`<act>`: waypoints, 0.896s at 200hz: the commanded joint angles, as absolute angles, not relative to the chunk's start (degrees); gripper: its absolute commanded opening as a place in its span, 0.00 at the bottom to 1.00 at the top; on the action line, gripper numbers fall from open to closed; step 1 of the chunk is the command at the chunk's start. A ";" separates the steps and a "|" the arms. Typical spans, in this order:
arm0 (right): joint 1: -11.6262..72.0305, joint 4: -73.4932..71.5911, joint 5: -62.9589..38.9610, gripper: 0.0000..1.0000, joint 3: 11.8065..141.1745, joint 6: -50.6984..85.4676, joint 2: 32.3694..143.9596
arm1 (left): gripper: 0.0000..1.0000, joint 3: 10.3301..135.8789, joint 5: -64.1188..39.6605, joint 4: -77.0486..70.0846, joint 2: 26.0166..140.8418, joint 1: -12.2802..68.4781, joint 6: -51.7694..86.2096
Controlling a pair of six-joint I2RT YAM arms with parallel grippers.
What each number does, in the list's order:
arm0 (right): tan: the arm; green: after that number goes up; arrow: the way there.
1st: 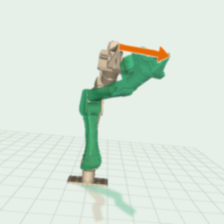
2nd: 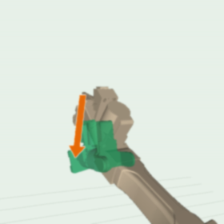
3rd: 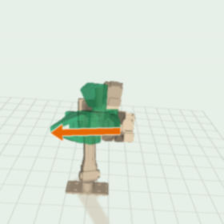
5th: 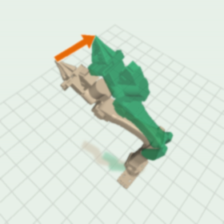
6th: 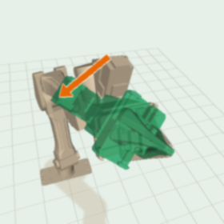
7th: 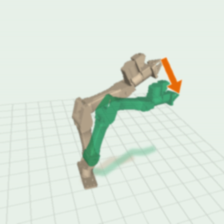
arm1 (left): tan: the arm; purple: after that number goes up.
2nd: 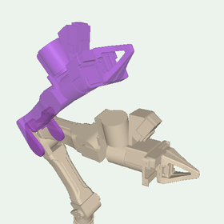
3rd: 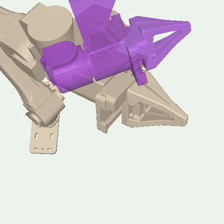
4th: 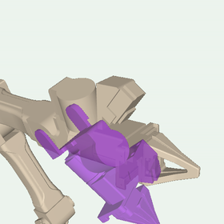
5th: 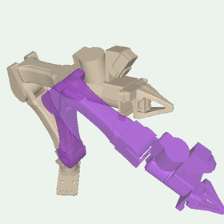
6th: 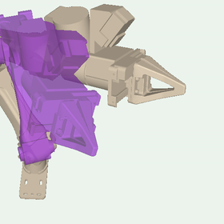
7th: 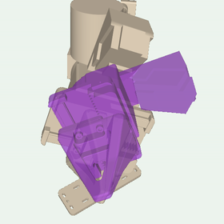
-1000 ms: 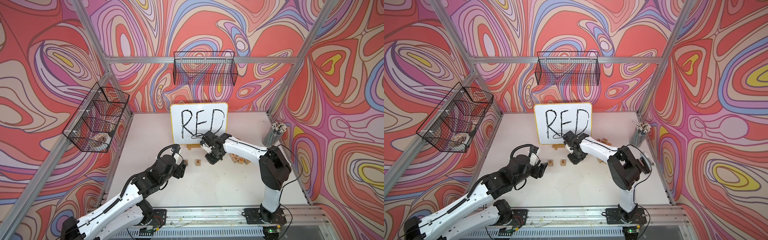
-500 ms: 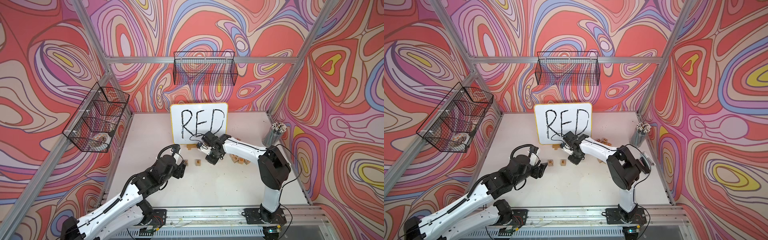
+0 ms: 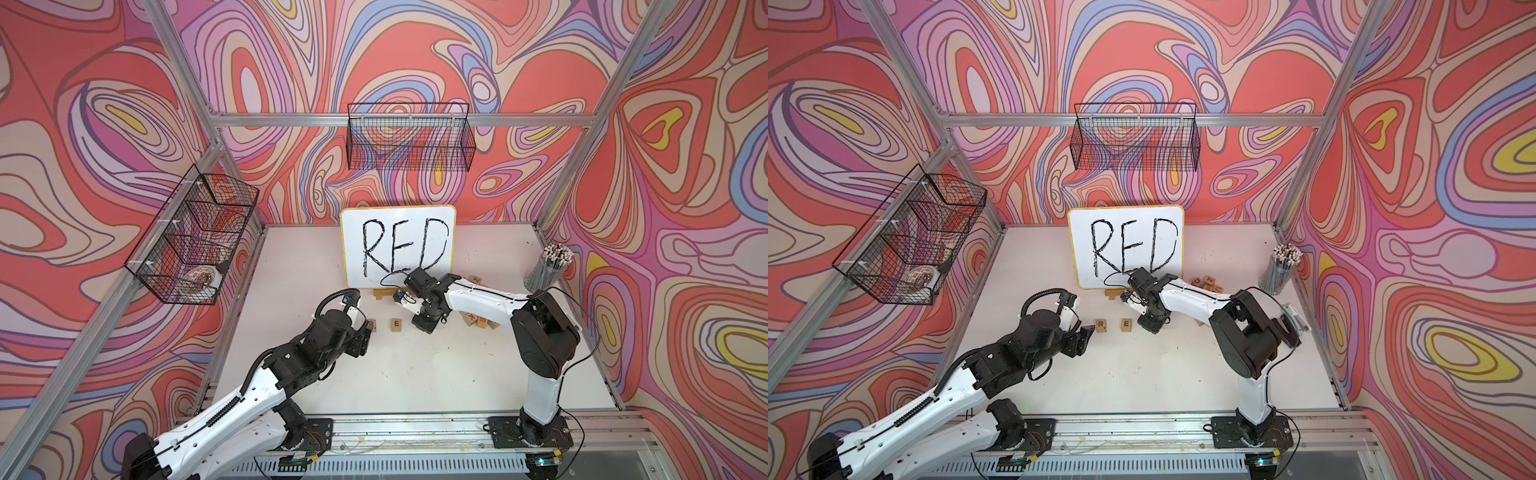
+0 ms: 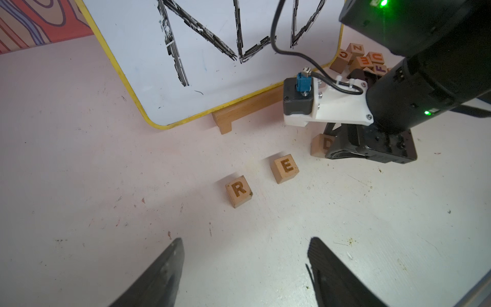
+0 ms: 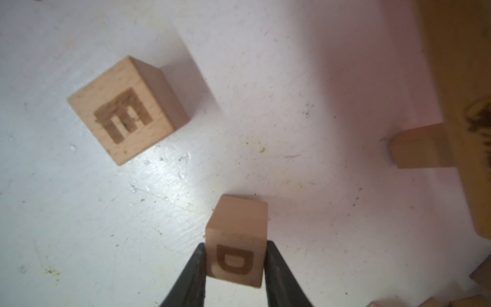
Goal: Assemble the uppercase word "red" with letter blocks
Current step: Place the letter block at the center of the board.
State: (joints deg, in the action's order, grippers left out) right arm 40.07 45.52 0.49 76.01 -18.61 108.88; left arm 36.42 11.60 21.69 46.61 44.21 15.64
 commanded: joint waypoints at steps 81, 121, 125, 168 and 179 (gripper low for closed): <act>39.69 41.90 1.95 0.44 73.78 -18.27 104.38 | 0.76 37.62 12.32 23.54 46.52 43.90 15.56; 39.72 41.36 -0.65 0.44 73.95 -14.72 97.76 | 0.76 37.38 12.29 23.37 46.24 43.90 15.56; 39.73 41.20 -1.00 0.44 73.83 -14.05 96.97 | 0.76 37.40 12.30 23.37 46.17 43.90 15.52; 39.73 39.02 -1.16 0.43 69.75 2.77 89.76 | 0.76 37.31 12.17 22.98 46.39 43.95 15.47; 39.89 39.80 1.25 0.41 69.34 9.92 89.65 | 0.76 37.24 12.18 22.78 46.49 43.92 15.47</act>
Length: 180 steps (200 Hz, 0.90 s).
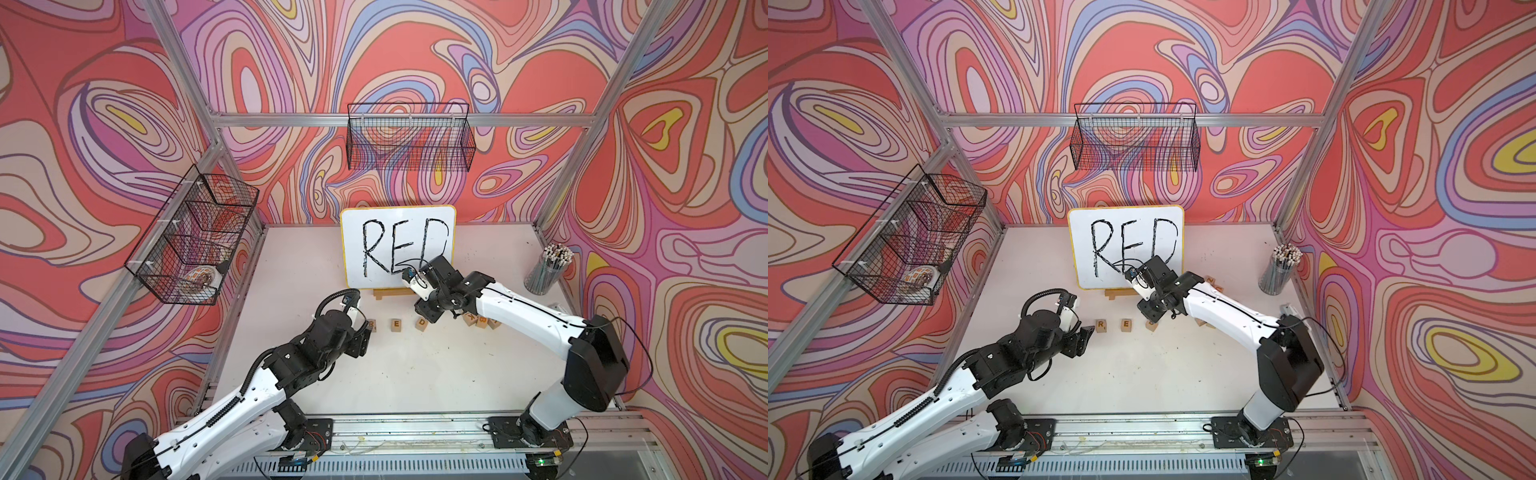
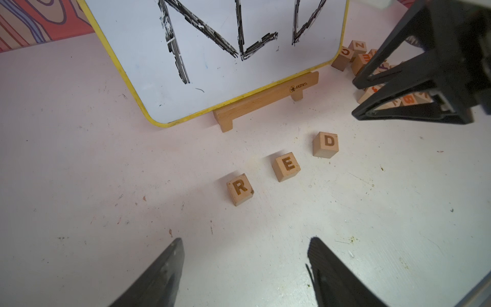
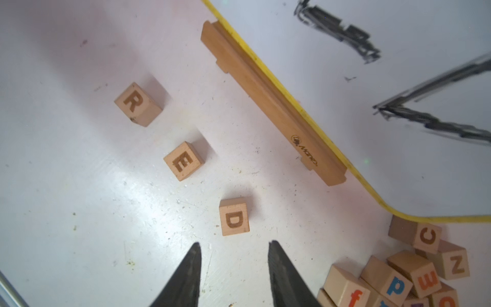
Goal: Assemble the uppercase word "red" with letter blocks
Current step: Place the letter block at the center of the board, then adjust the letter block at the center of the board.
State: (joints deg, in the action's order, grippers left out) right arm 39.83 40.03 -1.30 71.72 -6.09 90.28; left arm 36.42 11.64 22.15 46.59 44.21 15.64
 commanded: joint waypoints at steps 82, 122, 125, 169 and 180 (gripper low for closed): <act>41.16 41.03 7.03 0.44 66.19 58.74 93.93 | 0.76 36.75 11.69 21.14 46.80 43.94 15.12; 41.99 39.50 3.81 0.46 69.37 64.04 100.83 | 0.76 36.46 11.86 21.49 45.79 43.95 15.38; 41.95 39.32 3.76 0.46 69.47 64.39 101.01 | 0.76 36.41 11.85 21.48 45.73 43.95 15.45; 41.90 37.20 2.91 0.47 69.60 65.75 103.79 | 0.76 36.44 12.21 21.63 45.48 43.95 15.51; 41.96 36.35 2.40 0.47 69.41 65.81 104.17 | 0.76 36.46 12.17 21.66 45.66 43.94 15.46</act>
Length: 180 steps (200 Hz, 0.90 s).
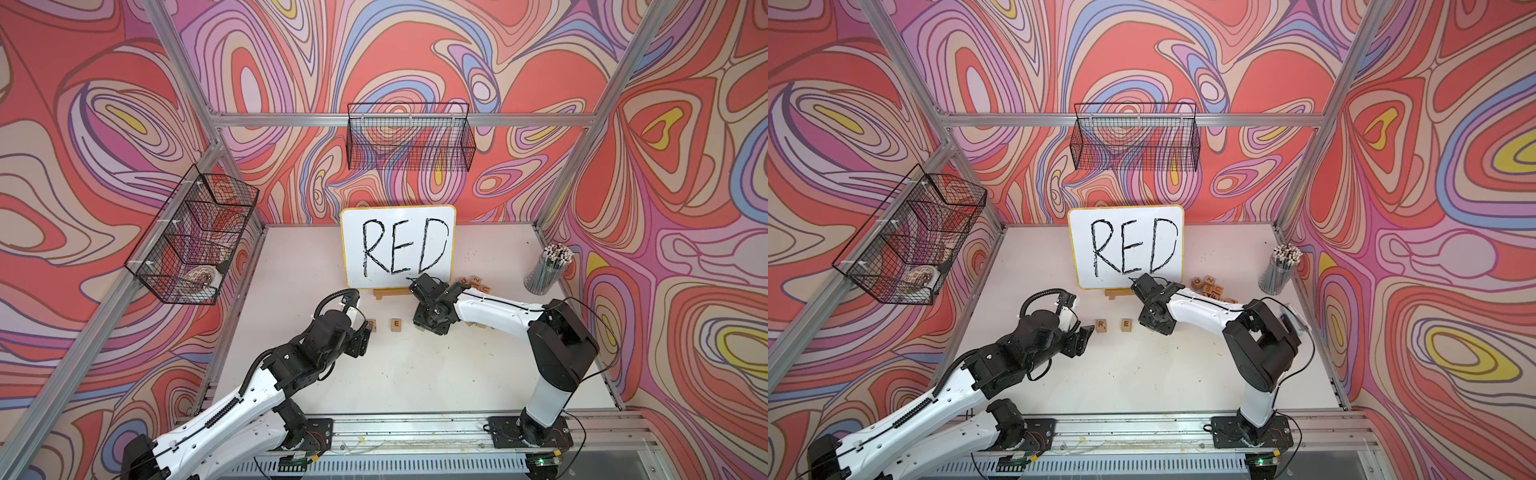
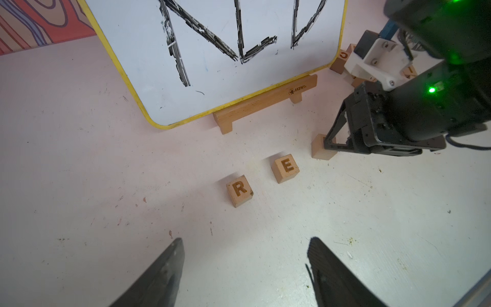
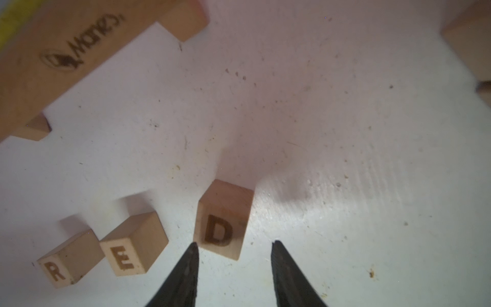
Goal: Assemble the uppercase word "red" with letter blocks
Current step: Adjust the letter block at the center of the board.
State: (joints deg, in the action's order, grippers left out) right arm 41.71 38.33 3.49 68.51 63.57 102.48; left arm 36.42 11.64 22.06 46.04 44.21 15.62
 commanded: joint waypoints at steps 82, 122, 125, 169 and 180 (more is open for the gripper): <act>41.92 35.63 2.60 0.46 70.78 65.57 107.30 | 0.76 36.43 12.39 22.01 45.53 43.95 15.64; 41.95 37.79 2.81 0.37 71.87 63.12 108.54 | 0.76 36.16 12.48 21.99 45.18 43.93 15.82; 41.95 38.13 2.89 0.36 72.09 62.88 108.62 | 0.76 36.19 12.48 22.00 45.25 43.94 15.82; 41.97 44.82 5.50 0.31 75.40 55.94 109.35 | 0.76 36.08 12.30 21.81 45.41 43.95 15.82; 41.87 46.23 5.93 0.30 76.16 53.64 109.38 | 0.76 36.08 12.30 21.80 45.44 43.95 15.82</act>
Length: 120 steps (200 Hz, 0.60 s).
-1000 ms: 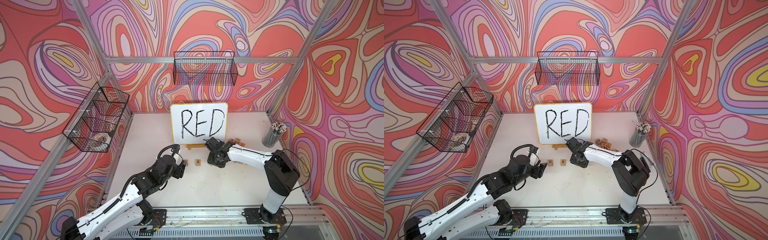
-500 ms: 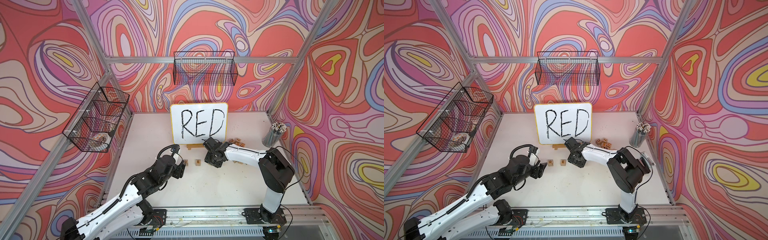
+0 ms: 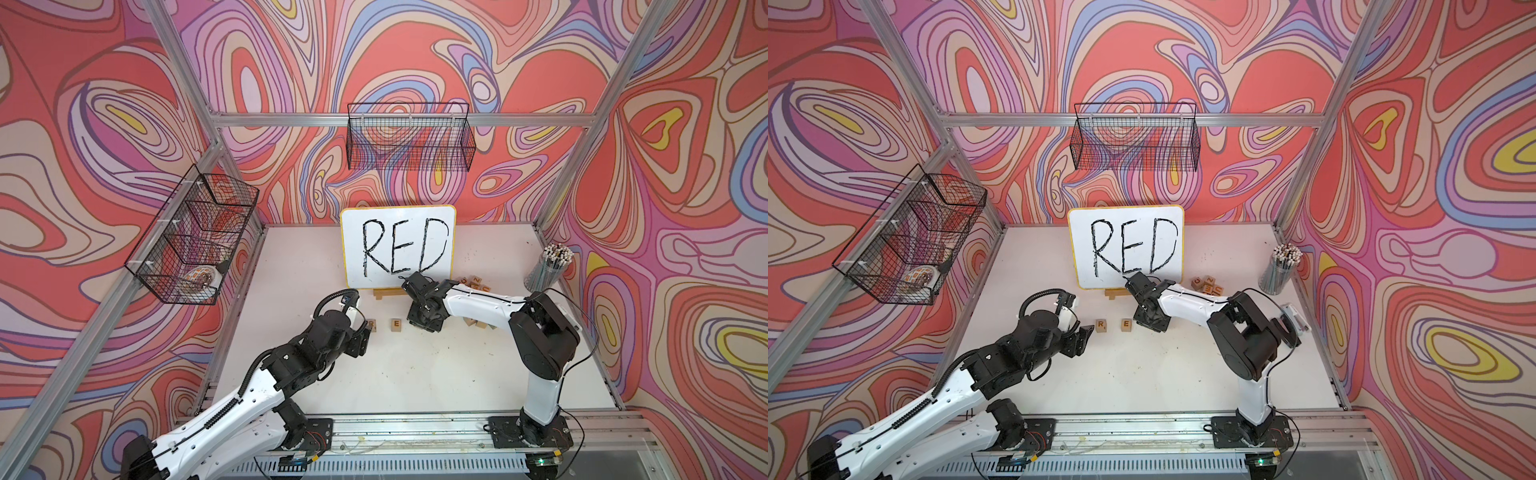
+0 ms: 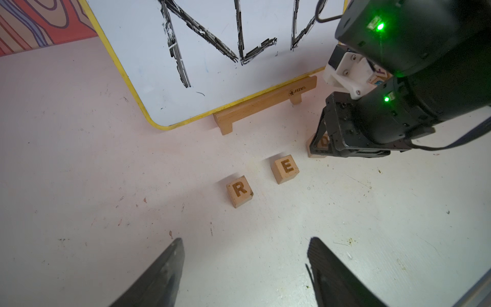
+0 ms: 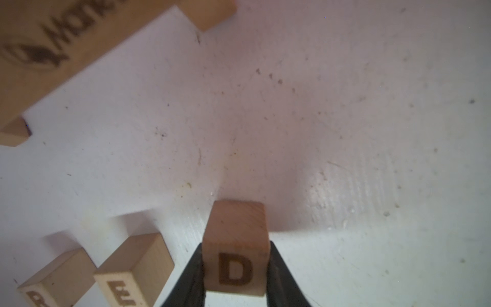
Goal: Assemble the uppercase word "red" with letter blocks
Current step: Adjust the letter block at the center of the board.
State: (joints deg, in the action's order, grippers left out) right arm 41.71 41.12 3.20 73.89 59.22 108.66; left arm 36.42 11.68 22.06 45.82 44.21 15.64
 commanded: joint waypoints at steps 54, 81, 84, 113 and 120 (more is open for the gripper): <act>41.92 52.18 7.53 0.29 80.57 44.98 112.16 | 0.76 36.10 12.31 21.93 45.35 43.95 15.82; 41.90 51.78 6.13 0.29 80.27 44.04 113.16 | 0.76 36.07 12.48 22.06 45.18 43.94 15.91; 41.91 51.67 6.07 0.29 80.18 44.12 113.20 | 0.76 36.04 12.46 22.05 45.18 43.95 15.91; 41.92 50.79 5.21 0.29 79.64 44.04 113.16 | 0.76 36.08 12.35 21.98 45.62 43.93 15.91; 41.92 50.48 5.05 0.30 79.55 43.89 113.15 | 0.76 36.08 12.31 21.90 45.70 43.92 15.91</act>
State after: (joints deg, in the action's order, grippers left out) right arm 41.71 50.37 5.80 79.96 45.08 112.71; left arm 36.42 11.68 22.06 45.82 44.21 15.64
